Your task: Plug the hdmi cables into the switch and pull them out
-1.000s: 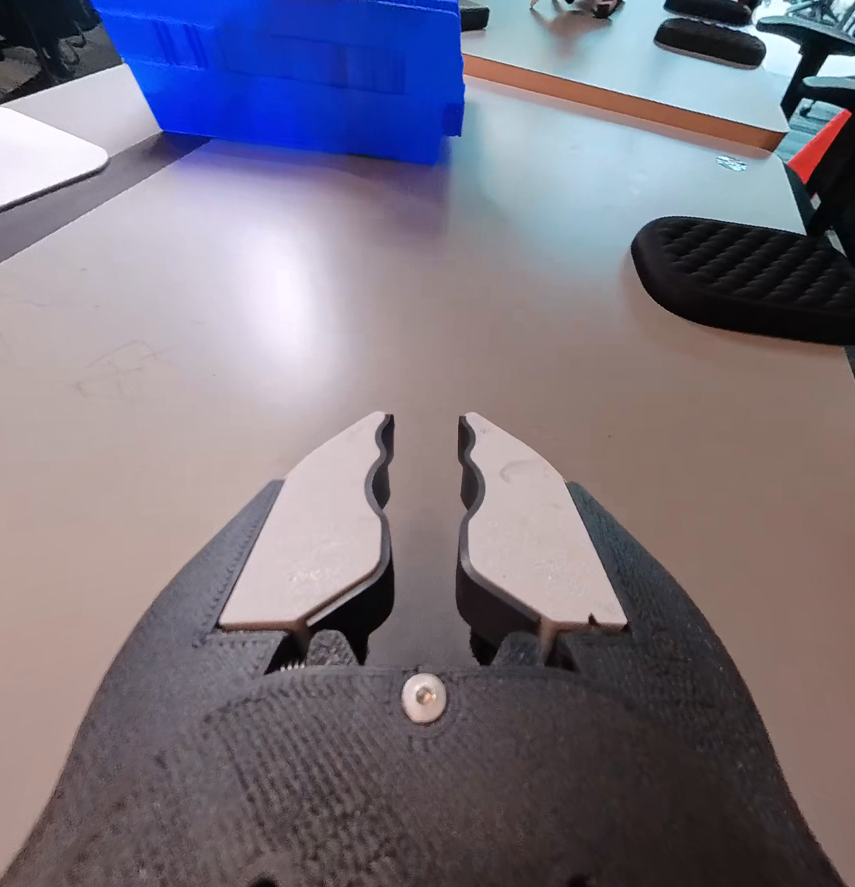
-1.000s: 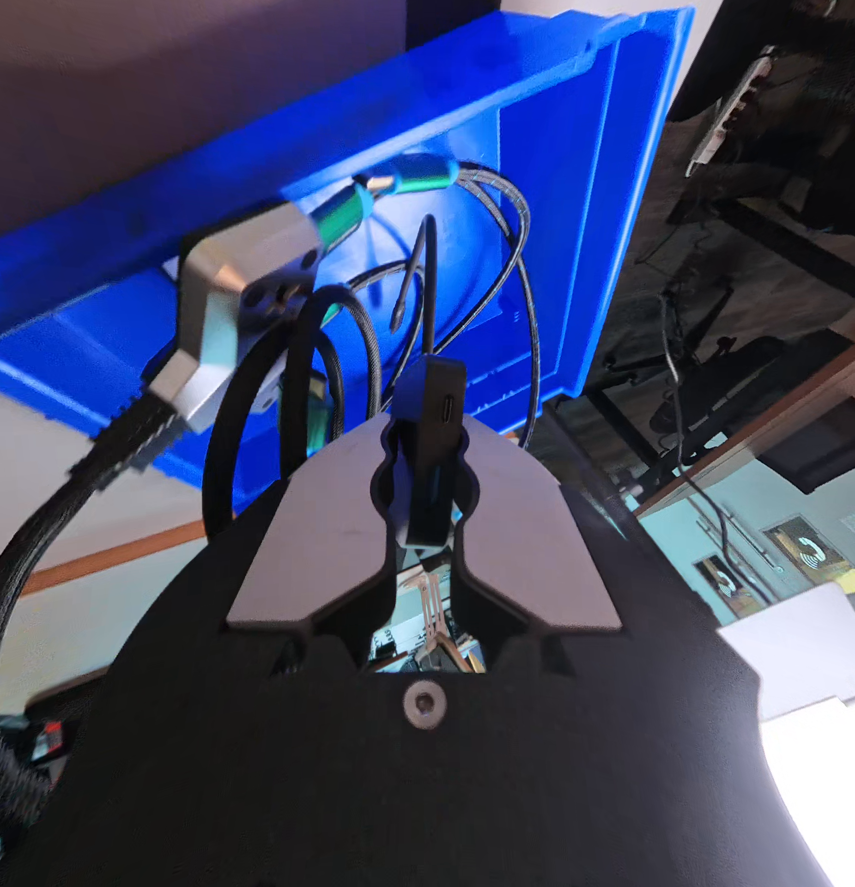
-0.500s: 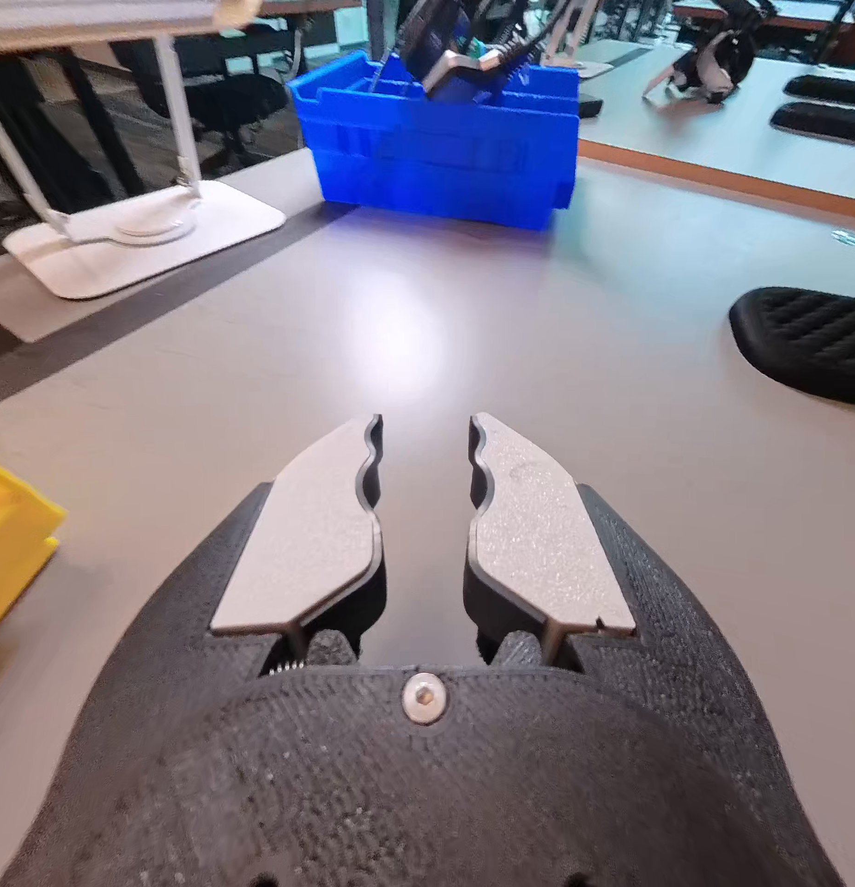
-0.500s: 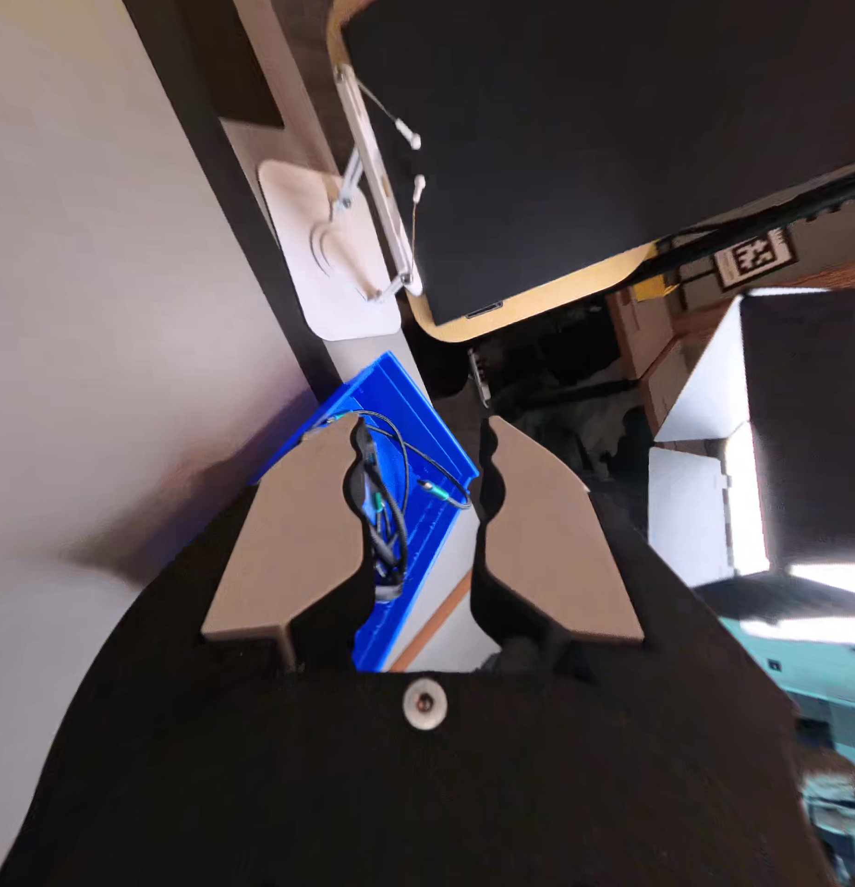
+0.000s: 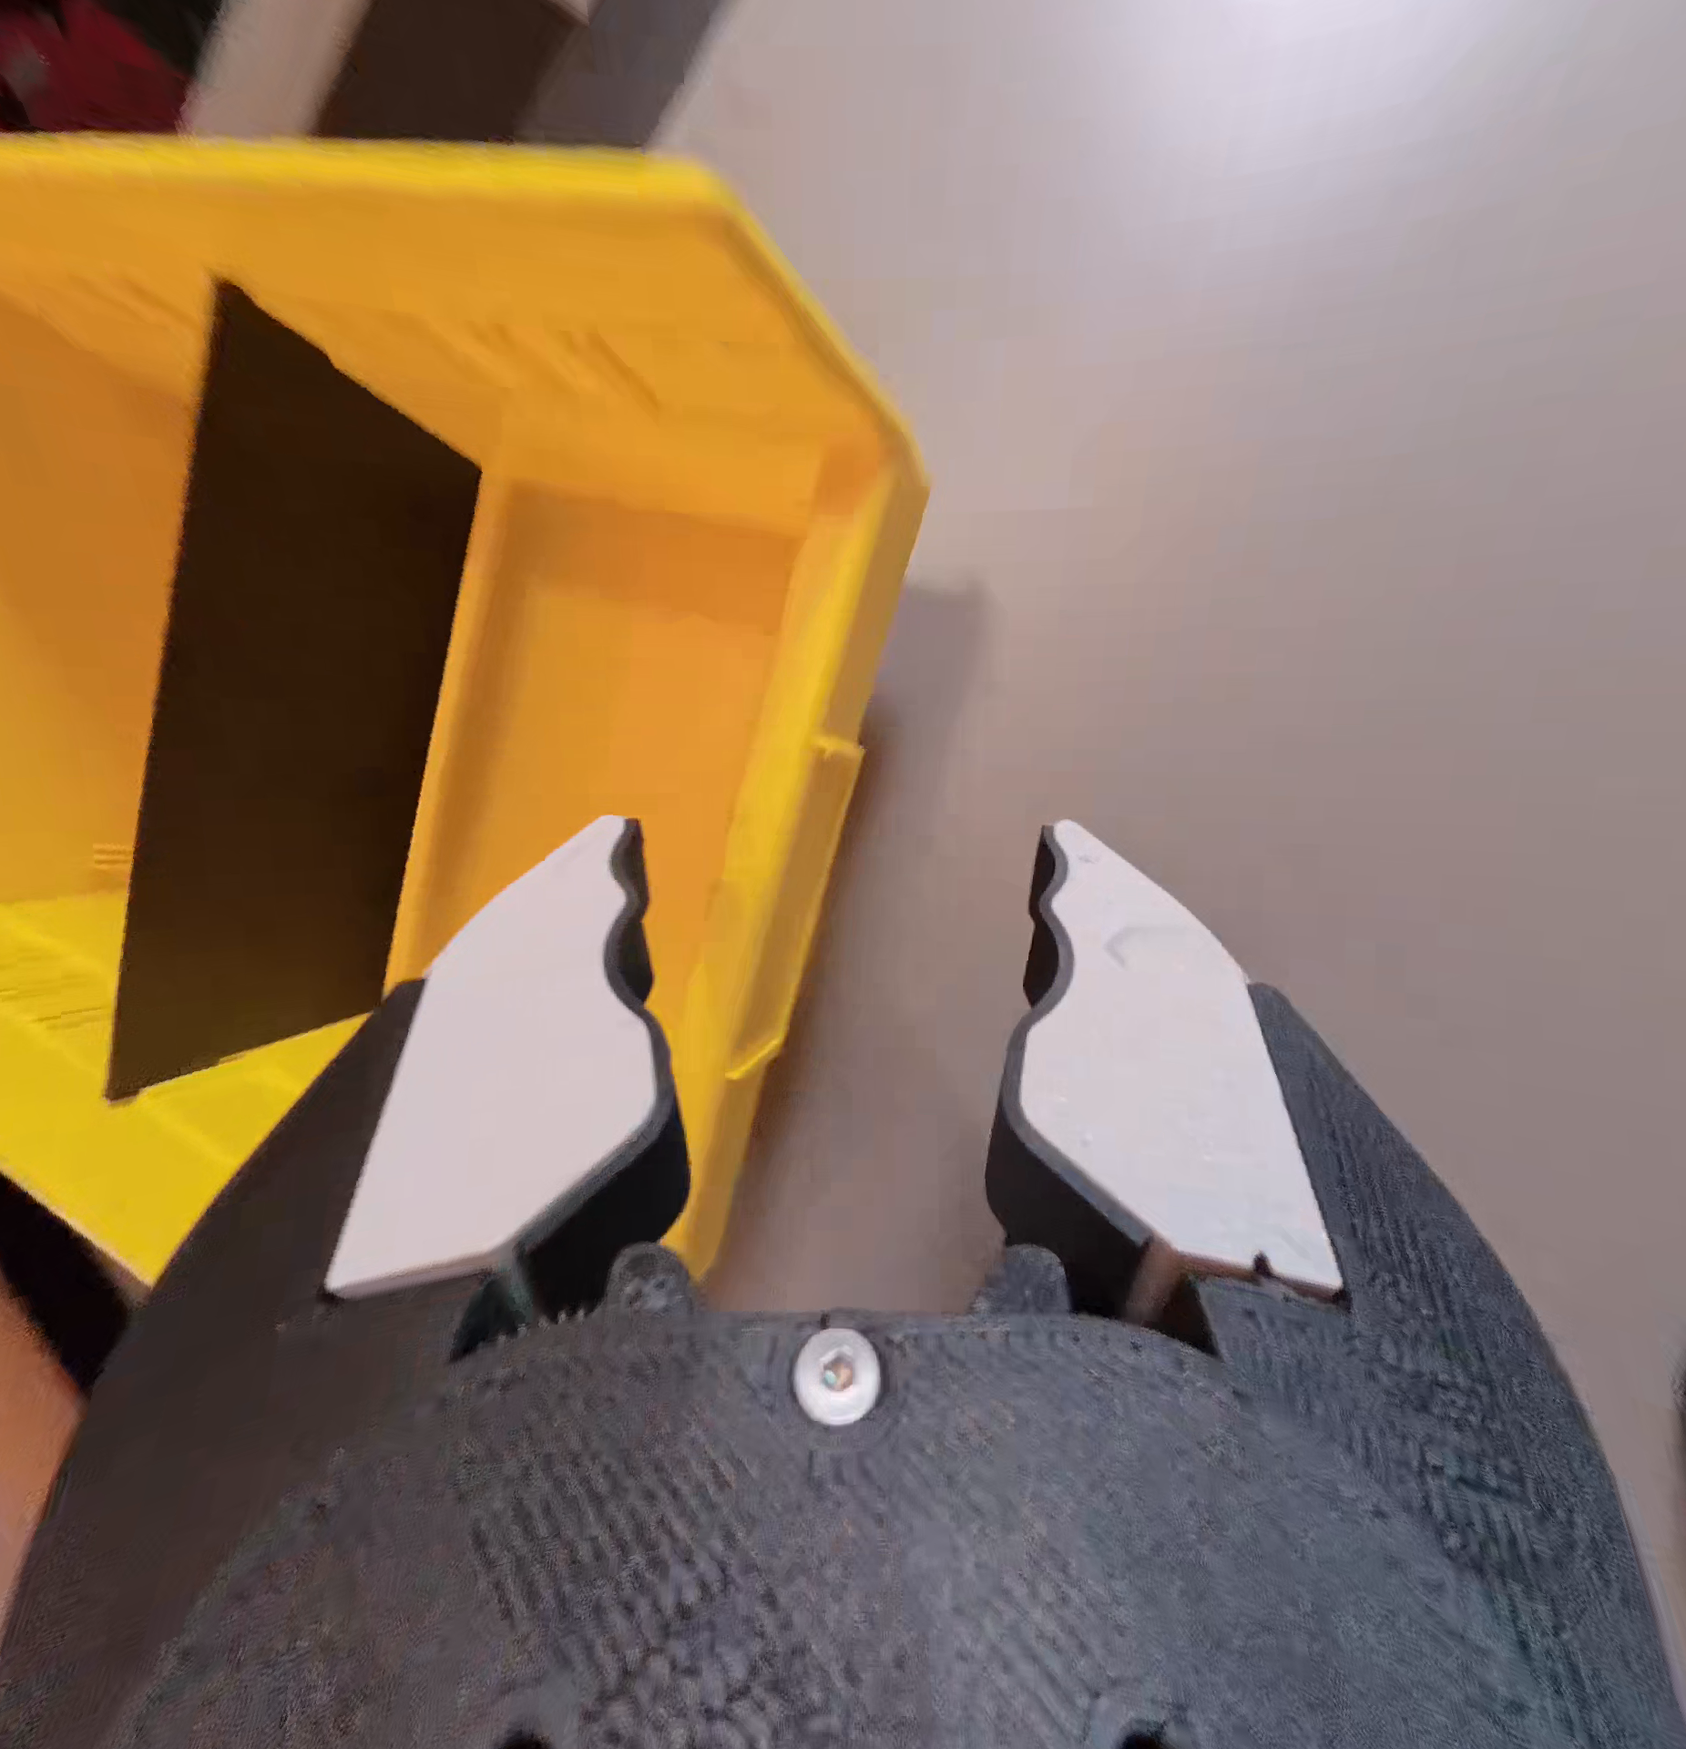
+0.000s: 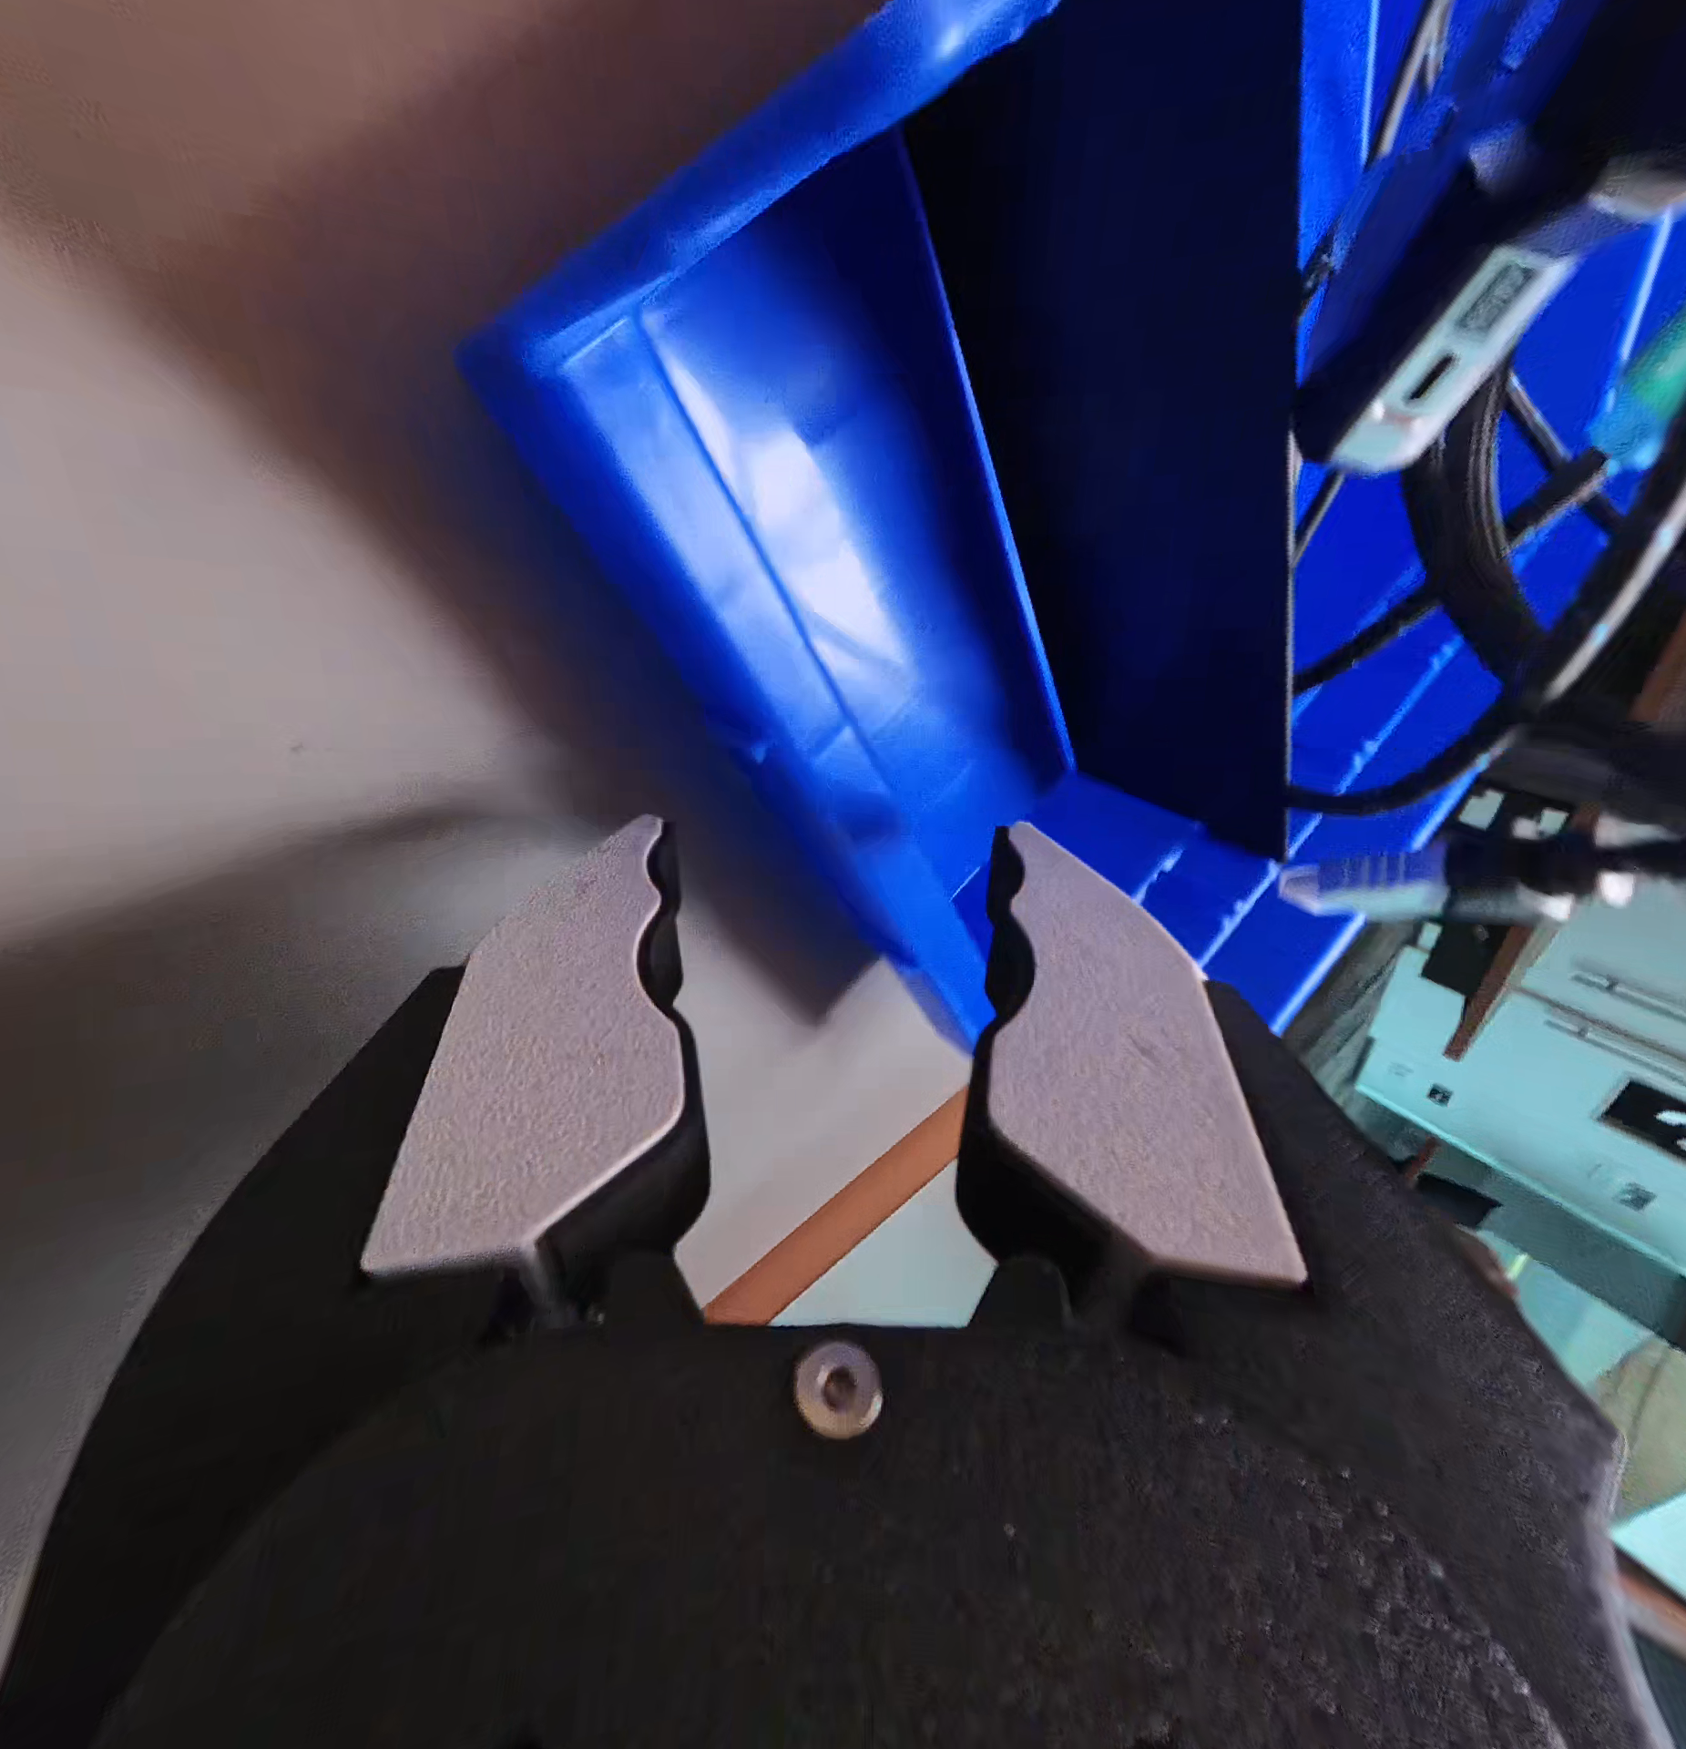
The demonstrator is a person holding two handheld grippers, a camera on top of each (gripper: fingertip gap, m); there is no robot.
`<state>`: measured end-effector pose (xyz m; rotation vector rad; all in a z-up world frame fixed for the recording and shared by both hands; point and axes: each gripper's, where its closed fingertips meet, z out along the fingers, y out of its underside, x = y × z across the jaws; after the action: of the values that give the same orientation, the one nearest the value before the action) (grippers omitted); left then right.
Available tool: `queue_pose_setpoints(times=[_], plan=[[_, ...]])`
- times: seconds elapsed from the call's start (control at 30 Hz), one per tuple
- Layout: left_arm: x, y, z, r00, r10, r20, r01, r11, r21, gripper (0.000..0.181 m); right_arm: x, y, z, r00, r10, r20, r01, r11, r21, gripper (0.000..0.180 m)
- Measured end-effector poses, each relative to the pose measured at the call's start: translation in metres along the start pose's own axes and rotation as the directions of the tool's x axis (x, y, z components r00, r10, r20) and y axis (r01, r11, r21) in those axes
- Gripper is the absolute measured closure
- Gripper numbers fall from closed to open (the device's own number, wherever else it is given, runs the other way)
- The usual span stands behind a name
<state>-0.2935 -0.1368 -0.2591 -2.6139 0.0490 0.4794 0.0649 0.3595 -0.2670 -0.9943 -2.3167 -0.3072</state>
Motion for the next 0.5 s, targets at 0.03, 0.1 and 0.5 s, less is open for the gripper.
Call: queue_pose_setpoints(times=[0.03,0.1,0.5], plan=[[-0.004,0.008,0.009,0.999,0.035,-0.009,-0.035,0.997,-0.069,0.101,0.003,-0.002,0.010,0.999,-0.032,0.021,0.033,0.999,-0.022,0.117],[-0.002,0.020,0.026,0.995,0.068,-0.077,-0.080,0.984,-0.161,0.104,-0.001,-0.003,0.026,0.990,-0.071,0.121,0.081,0.994,-0.074,0.119],[0.033,-0.017,0.047,0.959,0.279,-0.045,-0.282,0.957,-0.070,0.152,-0.070,-0.111,-0.011,0.988,-0.021,0.152,0.015,0.999,0.042,0.152]])
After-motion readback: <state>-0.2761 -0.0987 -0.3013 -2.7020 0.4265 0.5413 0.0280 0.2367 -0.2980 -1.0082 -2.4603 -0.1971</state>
